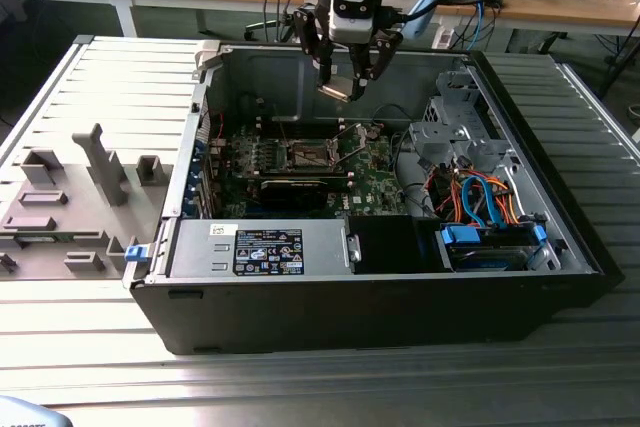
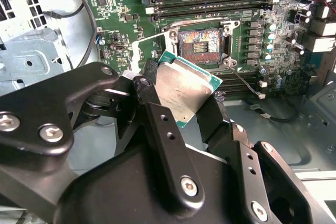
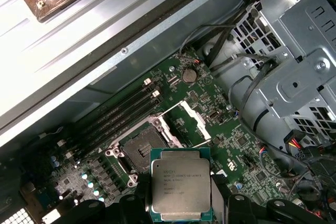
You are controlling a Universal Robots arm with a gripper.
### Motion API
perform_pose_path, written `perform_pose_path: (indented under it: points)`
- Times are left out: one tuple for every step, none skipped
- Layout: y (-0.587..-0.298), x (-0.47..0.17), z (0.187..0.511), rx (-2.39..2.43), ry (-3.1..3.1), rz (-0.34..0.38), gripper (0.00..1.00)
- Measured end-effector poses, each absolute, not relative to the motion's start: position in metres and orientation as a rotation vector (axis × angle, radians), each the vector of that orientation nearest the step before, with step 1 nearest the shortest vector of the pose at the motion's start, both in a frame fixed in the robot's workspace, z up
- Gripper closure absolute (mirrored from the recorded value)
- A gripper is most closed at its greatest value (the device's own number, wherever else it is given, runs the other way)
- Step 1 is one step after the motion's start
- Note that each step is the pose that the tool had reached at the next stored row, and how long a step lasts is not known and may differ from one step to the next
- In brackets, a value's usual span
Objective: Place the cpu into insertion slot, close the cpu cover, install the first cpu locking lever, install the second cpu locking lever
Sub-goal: 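Place the cpu into insertion slot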
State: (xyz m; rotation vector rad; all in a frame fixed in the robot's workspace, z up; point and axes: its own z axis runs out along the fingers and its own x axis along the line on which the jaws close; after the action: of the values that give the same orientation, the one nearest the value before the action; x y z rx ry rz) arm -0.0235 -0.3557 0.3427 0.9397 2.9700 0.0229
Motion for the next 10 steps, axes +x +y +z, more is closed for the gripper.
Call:
perform_pose_path:
  points:
    - [-0.3557,-0.0235,0.3427,0.941,2.97,0.023,0.45]
    - [-0.3557,-0.0235,0.3427,0.941,2.969,0.023,0.45]
    - [-0.3557,-0.0235,0.3427,0.942,2.969,0.023,0.45]
    - [-0.3557,-0.0235,0.3427,0.944,2.969,0.023,0.45]
    - [-0.3557,-0.0235,0.3427,0.944,2.968,0.023,0.45]
    - [-0.3557,-0.0235,0.3427,0.945,2.968,0.023,0.45]
    - [-0.3557,-0.0235,0.3427,0.946,2.968,0.023,0.45]
    - [-0.3557,-0.0235,0.3427,0.947,2.968,0.023,0.45]
    - [-0.3557,-0.0235,0.3427,0.947,2.967,0.023,0.45]
    - [-0.3557,-0.0235,0.3427,0.949,2.967,0.023,0.45]
